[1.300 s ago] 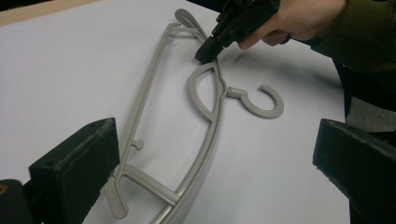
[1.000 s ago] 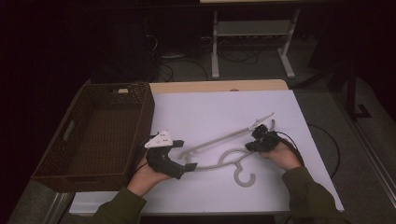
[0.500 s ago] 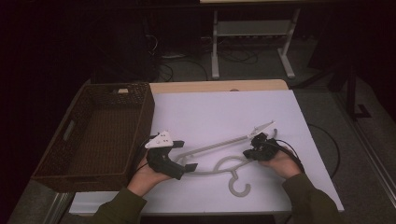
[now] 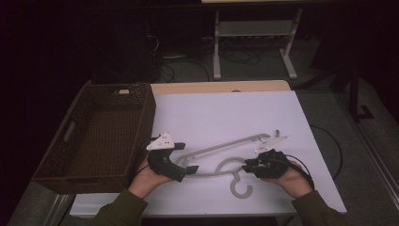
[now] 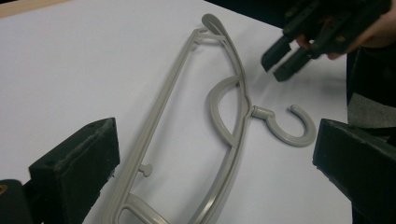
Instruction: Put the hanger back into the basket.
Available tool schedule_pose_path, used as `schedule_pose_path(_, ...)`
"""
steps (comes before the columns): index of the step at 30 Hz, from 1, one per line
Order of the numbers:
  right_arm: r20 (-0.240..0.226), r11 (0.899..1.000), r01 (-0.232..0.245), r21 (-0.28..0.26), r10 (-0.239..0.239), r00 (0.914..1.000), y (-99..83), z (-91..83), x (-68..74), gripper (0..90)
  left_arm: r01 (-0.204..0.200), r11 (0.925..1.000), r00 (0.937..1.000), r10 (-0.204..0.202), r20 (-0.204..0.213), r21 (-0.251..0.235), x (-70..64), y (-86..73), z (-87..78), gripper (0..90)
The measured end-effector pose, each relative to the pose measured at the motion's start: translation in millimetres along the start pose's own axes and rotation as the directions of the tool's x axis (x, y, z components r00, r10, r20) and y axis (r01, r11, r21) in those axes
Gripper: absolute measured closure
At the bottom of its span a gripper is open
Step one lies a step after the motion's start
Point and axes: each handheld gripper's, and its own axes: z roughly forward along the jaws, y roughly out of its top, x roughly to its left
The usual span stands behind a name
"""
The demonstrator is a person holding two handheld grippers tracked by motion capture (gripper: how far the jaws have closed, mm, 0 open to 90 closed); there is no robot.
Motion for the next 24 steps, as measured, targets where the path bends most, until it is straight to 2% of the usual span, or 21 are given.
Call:
schedule_pose_path(2, -0.019, 1.000, 0.015, 0.003, -0.014, 0.9997, -6.2, -0.8, 10.7, 70.6, 0.001, 1.0000, 1.0000, -0.001, 0.001, 0.000, -0.1, -0.3, 0.6, 0.4)
schedule_pose_path(7, -0.052, 0.999, 0.035, 0.014, -0.034, 0.9981, -13.6, 2.2, 23.3, 70.9, -0.001, 1.0000, 1.0000, 0.001, 0.003, 0.006, -0.3, -1.1, 1.7, 0.4)
schedule_pose_path(8, -0.070, 0.998, 0.060, 0.024, -0.058, 0.9959, -16.7, 5.7, 28.6, 71.3, 0.000, 1.0000, 1.0000, 0.000, 0.004, 0.008, -0.3, -1.4, 2.0, 0.4)
schedule_pose_path(9, -0.070, 0.998, 0.060, 0.024, -0.058, 0.9959, -16.7, 5.7, 28.6, 71.3, 0.000, 1.0000, 1.0000, 0.000, 0.004, 0.008, -0.3, -1.4, 2.0, 0.4)
schedule_pose_path(10, -0.090, 0.997, 0.071, 0.034, -0.068, 0.9936, -18.6, 8.2, 33.6, 71.5, 0.000, 1.0000, 1.0000, 0.000, 0.004, 0.008, -0.3, -1.7, 2.4, 0.3)
schedule_pose_path(12, -0.102, 0.995, 0.094, 0.040, -0.090, 0.9908, -20.2, 11.1, 36.7, 71.5, -0.003, 0.9999, 1.0000, 0.003, 0.004, 0.012, -0.1, -1.9, 2.6, 0.3)
schedule_pose_path(19, -0.147, 0.991, 0.116, 0.059, -0.106, 0.9834, -21.6, 19.5, 43.8, 72.7, -0.003, 0.9999, 1.0000, 0.003, 0.007, 0.015, -0.4, -2.3, 3.2, 0.4)
schedule_pose_path(20, -0.155, 0.986, 0.150, 0.076, -0.137, 0.9785, -22.6, 23.1, 43.2, 73.8, -0.005, 0.9998, 1.0000, 0.005, 0.006, 0.017, -0.4, -2.5, 3.4, 0.4)
schedule_pose_path(24, -0.166, 0.984, 0.158, 0.081, -0.143, 0.9756, -23.6, 24.7, 43.8, 75.0, -0.006, 0.9998, 1.0000, 0.006, 0.006, 0.018, -0.2, -2.8, 3.8, 0.4)
